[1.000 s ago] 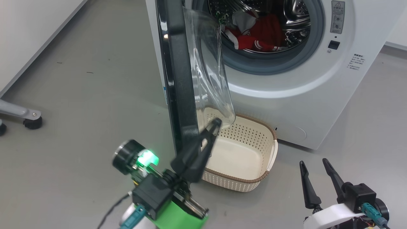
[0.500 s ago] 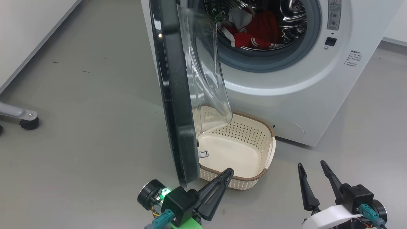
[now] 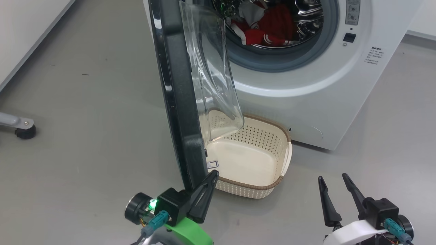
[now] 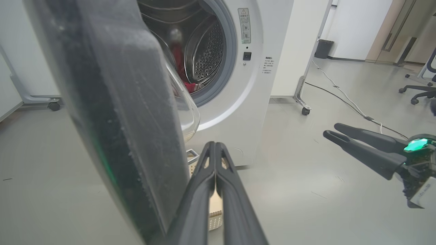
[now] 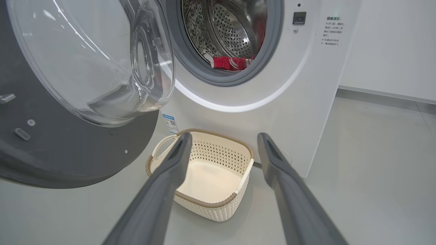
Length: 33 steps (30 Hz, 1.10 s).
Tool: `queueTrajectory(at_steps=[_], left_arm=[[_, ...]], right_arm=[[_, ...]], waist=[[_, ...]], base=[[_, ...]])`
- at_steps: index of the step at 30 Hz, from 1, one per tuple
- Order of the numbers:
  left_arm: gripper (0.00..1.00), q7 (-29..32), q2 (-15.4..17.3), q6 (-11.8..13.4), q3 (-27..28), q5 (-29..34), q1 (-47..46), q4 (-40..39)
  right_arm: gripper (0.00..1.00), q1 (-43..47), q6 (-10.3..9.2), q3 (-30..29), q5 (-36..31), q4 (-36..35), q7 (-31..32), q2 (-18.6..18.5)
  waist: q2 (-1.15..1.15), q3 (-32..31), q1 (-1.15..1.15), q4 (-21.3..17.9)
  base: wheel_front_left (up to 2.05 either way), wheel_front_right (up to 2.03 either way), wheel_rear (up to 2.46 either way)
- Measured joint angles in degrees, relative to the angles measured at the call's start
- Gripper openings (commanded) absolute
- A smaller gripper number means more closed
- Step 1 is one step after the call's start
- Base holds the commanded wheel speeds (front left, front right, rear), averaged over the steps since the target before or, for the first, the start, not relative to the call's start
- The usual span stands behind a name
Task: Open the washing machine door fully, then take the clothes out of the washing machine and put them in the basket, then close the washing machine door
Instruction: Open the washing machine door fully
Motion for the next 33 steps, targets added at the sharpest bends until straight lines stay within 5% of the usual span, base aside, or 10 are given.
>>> queueTrajectory(at_steps=[33], left_arm=[[0.00, -3.7, 0.0, 3.6, 4.5, -0.2, -1.3, 5.2]], right_arm=[[1.00, -0.8, 0.60, -1.7, -0.1, 0.9, 0.0, 0.2]], waist=[[0.00, 0.5, 0.00, 0.6]], base=[[0.00, 0.00, 0.00]])
